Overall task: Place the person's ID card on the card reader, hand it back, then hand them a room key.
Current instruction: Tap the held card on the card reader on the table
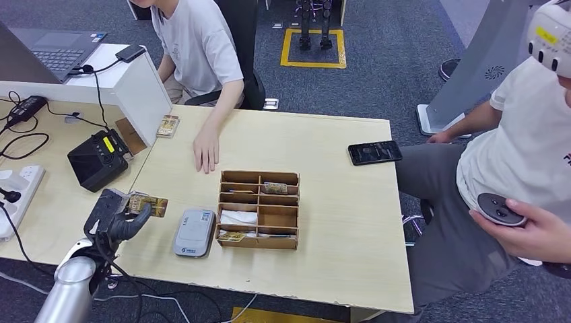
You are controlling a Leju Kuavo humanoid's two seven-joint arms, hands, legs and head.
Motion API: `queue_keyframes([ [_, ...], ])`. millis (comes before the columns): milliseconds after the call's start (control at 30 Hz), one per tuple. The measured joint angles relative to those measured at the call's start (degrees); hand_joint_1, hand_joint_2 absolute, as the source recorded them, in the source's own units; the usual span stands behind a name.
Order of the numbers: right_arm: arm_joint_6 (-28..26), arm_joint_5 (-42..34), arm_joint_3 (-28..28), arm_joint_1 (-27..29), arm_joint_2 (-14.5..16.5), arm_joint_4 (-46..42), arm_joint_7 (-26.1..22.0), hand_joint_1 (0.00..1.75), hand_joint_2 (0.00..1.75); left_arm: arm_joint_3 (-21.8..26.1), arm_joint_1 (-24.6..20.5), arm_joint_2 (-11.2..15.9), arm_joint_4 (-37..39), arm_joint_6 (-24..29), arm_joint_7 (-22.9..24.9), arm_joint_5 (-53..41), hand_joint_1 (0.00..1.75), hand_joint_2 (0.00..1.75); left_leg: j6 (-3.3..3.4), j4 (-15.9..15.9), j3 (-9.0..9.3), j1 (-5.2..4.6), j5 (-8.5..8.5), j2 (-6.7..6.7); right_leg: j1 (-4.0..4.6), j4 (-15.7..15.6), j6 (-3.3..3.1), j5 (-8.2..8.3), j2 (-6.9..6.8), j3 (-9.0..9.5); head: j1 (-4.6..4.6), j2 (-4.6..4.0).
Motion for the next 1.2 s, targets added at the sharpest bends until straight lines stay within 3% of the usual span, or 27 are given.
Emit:
queue_keyframes([
  [533,0.0,0.2,-0.3,0.0,0.2,0.0,0.5,0.00,1.75,0.0,2.4,0.5,-2.7,-1.3,1.8,5.1,1.75,1.75,0.00,0.0,0.01,0.00,0.00,0.01,0.00,0.0,0.01,-0.01,0.01,-0.02,0.00,-0.01],
  [767,-0.1,0.9,-0.3,0.0,0.4,0.0,0.2,0.00,1.75,-1.8,3.7,-0.8,-3.2,1.3,2.2,0.4,1.75,1.75,0.00,0.0,0.00,-0.01,0.00,0.00,-0.01,0.0,0.01,0.00,0.00,-0.01,0.00,0.00],
  [1200,-0.1,1.2,-0.4,0.0,0.6,0.0,0.4,0.00,1.75,-6.1,6.5,-3.2,-4.8,1.7,2.7,1.6,1.75,1.75,0.00,0.0,0.02,-0.01,0.00,0.01,-0.01,0.0,0.01,0.00,0.00,-0.02,0.00,0.00],
])
